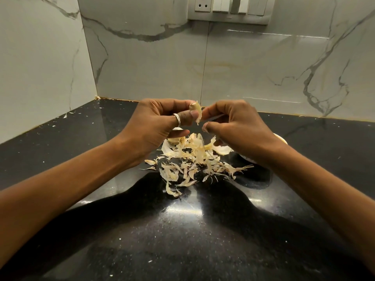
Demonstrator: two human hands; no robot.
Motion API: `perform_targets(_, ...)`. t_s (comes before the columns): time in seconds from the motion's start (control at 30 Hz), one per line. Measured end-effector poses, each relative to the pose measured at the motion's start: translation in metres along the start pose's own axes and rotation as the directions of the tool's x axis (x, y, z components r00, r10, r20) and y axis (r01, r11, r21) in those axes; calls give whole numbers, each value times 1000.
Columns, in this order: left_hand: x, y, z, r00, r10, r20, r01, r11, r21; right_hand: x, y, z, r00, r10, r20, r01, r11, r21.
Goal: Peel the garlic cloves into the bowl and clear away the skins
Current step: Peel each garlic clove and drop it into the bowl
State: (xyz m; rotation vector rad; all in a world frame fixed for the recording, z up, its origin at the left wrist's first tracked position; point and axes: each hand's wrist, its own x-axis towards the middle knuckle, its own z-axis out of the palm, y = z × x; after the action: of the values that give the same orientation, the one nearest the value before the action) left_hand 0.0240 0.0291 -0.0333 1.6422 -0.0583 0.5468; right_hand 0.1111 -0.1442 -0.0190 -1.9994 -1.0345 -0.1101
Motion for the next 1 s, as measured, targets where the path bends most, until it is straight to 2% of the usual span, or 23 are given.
perform_targets(0.07,-1,-1,1,999,45,23,-46,997,61,-1,-2,0,999,25,44,-32,987,160)
perform_targets(0.17,-2,-1,2,994,100,53,-105,989,106,-3,-4,-2,992,26,124,-74,914,398)
perform_targets(0.27,-2,0,1,988,141,65,-149,979,136,-2,-3,-3,990,11,142,-82,859,506)
perform_targets(0.43,0,-3,-3,981,188,54,-195,958,210,-1,1,0,999,-12,31,-2,919,393)
perform_targets(0.53,0,-4,-2,974,224,39,-226,941,252,0,1,1,1000,6,2,-7,921,390)
perform_targets(0.77,0,-6,-2,969,241,53,-246,930,275,-1,0,2,997,-47,-68,62,968,242)
perform_targets(1.0,-1,-3,1,981,190,33,-193,958,213,1,3,3,993,-73,-91,99,942,321)
